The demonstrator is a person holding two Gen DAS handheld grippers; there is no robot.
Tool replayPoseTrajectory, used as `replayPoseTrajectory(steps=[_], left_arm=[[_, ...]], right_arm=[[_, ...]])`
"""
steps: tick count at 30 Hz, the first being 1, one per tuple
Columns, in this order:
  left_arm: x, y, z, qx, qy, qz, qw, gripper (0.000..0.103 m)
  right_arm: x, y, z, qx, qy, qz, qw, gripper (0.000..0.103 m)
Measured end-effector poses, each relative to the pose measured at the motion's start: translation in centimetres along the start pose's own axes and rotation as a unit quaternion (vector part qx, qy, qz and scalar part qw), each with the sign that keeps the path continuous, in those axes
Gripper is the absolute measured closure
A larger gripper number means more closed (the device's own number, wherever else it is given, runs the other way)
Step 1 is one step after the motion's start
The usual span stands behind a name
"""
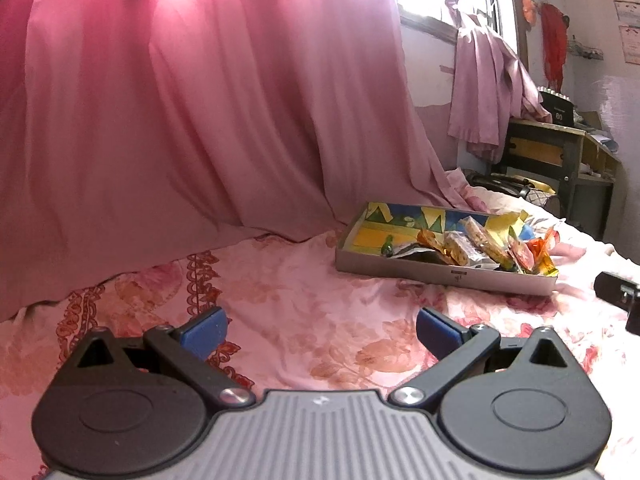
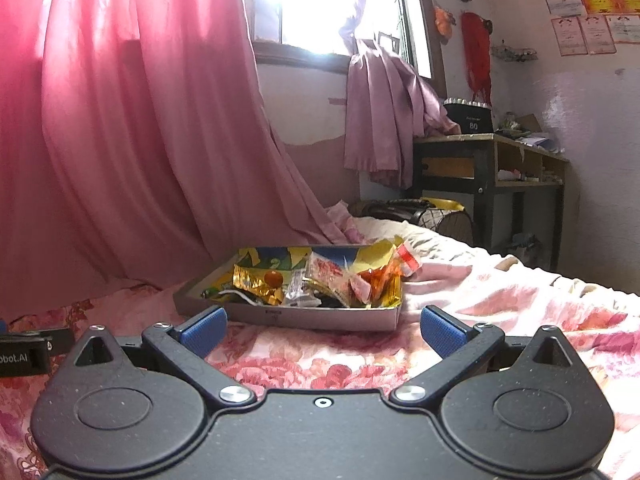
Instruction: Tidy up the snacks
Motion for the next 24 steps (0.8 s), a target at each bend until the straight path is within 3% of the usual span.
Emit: replayPoseTrajectory(steps=[24], left_arm=[[0.5, -0.8, 0.2, 0.003, -0.008, -0.007, 0.9999, 0.0]], right_arm=[[-0.5, -1.4, -1.6, -0.041, 0.011, 0.004, 0.999, 0.001]])
Point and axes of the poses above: each gripper's, at about its wrist camera, not at the fingertips, and z roughly against the way its jaws point, x to its right, y to its top, the point moved 7 cm from there along -z, roughly the way its jaws point, and after that the axes turned 14 degrees about y, right-handed, at the moved point
